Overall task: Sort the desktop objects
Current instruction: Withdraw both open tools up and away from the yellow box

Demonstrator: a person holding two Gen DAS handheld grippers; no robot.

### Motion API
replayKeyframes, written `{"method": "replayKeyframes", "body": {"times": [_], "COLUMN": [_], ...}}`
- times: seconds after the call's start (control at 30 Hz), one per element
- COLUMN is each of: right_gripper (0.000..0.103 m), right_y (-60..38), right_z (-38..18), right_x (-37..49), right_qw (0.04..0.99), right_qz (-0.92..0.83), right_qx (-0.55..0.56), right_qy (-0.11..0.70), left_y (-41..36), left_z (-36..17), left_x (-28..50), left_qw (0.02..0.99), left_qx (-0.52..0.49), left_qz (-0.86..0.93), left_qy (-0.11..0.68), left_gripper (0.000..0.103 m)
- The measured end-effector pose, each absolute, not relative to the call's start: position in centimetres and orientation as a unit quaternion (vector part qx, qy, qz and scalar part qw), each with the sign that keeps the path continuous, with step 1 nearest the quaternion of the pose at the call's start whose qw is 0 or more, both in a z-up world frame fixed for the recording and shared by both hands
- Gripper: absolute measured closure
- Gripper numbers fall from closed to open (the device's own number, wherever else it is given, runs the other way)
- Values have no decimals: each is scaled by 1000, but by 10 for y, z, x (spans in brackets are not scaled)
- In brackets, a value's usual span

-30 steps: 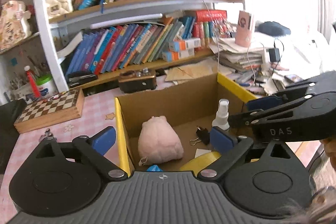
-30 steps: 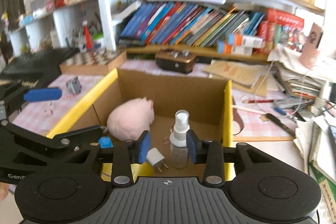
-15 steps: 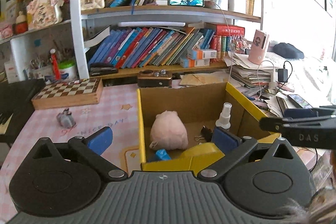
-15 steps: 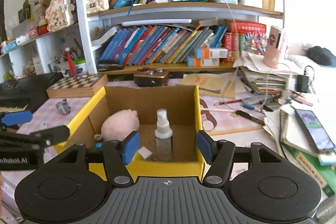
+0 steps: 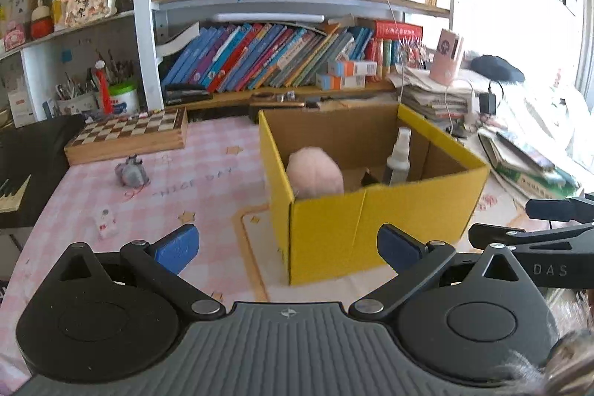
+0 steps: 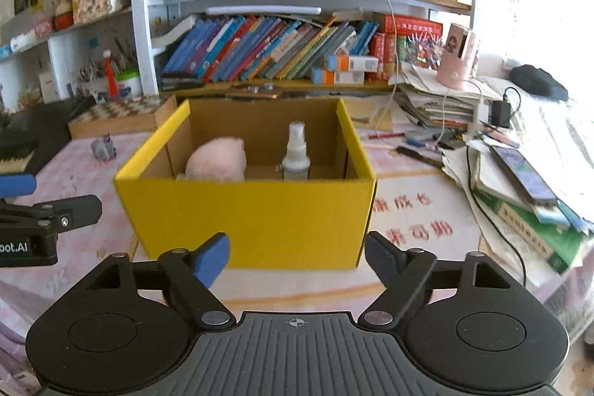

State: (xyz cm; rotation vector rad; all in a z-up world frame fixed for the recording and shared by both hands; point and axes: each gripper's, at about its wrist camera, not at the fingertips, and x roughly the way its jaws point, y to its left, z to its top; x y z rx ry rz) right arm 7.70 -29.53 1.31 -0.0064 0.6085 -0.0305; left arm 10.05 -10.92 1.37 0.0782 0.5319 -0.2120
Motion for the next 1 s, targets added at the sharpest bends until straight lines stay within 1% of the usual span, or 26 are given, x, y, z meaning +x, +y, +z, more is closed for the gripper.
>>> {"method": "replayKeyframes", "body": {"times": [0.23,1.0], "right_gripper": [16,15], "right_y": [-270,-192], "right_z": [10,-7], "right_x": [59,14], "right_qw": [950,932], "right_qz": [-30,-35], "right_qx": [12,14], "right_qy": [311,359], "left_y": [-88,-14], "left_z": [6,-14], "left_x": [82,48], "left_qw": [951,933], "left_qx": [52,38], "left_qz": [-127,-150], "left_qy": [275,325], "left_gripper": [0,0]}}
